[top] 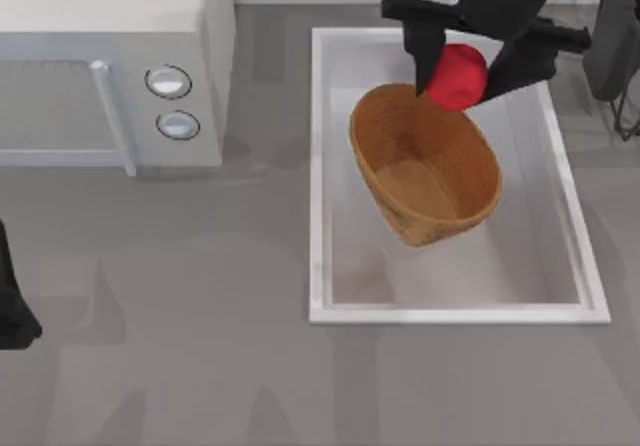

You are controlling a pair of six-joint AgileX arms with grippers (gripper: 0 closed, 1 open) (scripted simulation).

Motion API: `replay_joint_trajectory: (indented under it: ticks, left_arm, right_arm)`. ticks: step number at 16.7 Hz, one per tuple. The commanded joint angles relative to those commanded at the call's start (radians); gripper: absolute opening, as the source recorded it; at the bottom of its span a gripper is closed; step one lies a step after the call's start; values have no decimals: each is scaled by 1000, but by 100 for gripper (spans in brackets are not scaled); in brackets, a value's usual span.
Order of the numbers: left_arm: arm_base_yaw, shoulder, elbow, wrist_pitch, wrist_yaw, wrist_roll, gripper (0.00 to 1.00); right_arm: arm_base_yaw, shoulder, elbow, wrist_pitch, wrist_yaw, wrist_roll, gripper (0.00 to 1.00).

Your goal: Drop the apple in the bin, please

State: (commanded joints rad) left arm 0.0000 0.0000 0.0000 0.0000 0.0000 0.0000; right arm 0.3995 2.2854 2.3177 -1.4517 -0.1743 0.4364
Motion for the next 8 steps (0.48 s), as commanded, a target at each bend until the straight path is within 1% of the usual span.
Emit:
replay_joint_trajectory:
  ticks: [4, 8]
  left_arm:
    - [0, 0, 0, 0, 0, 0, 100]
    - [0, 0, 0, 0, 0, 0, 100]
  right_arm:
    - [-1, -6, -44, 43, 1, 6, 0]
    - [16, -6, -195, 196, 2, 17, 0]
